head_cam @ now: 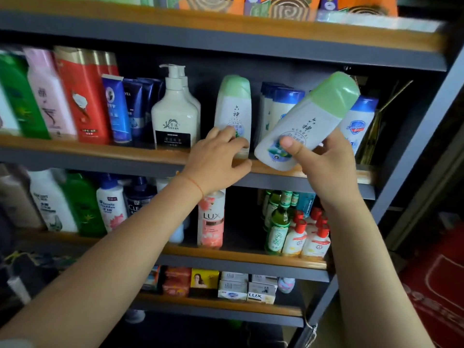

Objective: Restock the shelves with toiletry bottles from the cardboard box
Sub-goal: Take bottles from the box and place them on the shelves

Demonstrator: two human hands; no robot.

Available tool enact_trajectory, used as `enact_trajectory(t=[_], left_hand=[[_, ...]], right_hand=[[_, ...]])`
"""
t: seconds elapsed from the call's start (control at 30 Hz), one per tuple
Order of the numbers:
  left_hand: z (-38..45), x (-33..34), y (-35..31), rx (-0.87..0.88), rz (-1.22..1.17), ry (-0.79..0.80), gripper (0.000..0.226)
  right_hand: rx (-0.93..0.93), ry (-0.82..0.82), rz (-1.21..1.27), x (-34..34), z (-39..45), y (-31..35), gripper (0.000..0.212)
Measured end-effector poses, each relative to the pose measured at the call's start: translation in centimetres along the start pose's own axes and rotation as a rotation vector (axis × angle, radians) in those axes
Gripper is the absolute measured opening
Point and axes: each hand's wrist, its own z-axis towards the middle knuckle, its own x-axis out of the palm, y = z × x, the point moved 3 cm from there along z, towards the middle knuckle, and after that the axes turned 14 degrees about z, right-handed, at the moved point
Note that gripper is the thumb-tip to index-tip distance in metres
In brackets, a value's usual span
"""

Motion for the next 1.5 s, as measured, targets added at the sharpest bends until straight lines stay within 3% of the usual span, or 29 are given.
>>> enact_trajectory(t=[0.3, 0.4, 0.53, 0.63, 0.8, 0.97, 1.1, 1.23, 1.37, 1.43, 1.5], left_hand=[[0.5, 0.5, 1.0, 0.003, 0.026, 0.043, 0.054], [-0.7, -0.3, 1.6, -0.006, -0.073, -0.090, 0.057], [-3.8, -1.5, 2.6, -0.103, -0.180, -0.381, 0.029], [-6.8, -1.0, 3.2, -0.213, -0.242, -0.472, 0.009], [-10.8, 3.4, 4.2, -0.327, -0.333, -0.267, 0.031], [-13.1, 7.8, 4.1, -0.410, -0.473, 0.051, 0.013], [-14.0, 10.4, 3.6, -0.385, -0.516, 0.232, 0.017], [-14.0, 11.4, 4.0, -0.387, -0.576, 0.202, 0.014], [-13.4, 11.6, 4.3, -0.353, -0.633, 0.138, 0.021], [-13.2, 11.7, 4.4, -0.348, -0.648, 0.084, 0.027], [-12.8, 11.5, 4.5, -0.360, -0.686, -0.046, 0.027]], right_hand=[[-0.095, 0.066, -0.186, 2.9, 2.6, 0.1, 0.033], [-0.087, 0.098, -0.230, 4.0, 3.4, -0.7, 0.034], [-0.053, 0.155, -0.356, 6.1, 4.8, -2.5, 0.040], [0.002, 0.222, -0.435, 7.6, 5.7, -3.9, 0.048], [0.051, 0.175, -0.538, 8.4, 6.3, -5.1, 0.055], [0.059, 0.094, -0.639, 8.6, 6.4, -5.5, 0.061], [0.047, 0.044, -0.727, 9.0, 6.0, -5.3, 0.062], [0.071, -0.014, -0.768, 9.3, 5.4, -5.2, 0.055], [0.049, -0.095, -0.792, 9.4, 4.1, -5.0, 0.069], [-0.078, -0.210, -0.834, 9.8, 2.6, -4.6, 0.068], [-0.273, -0.357, -0.778, 10.9, 0.4, -4.3, 0.051]])
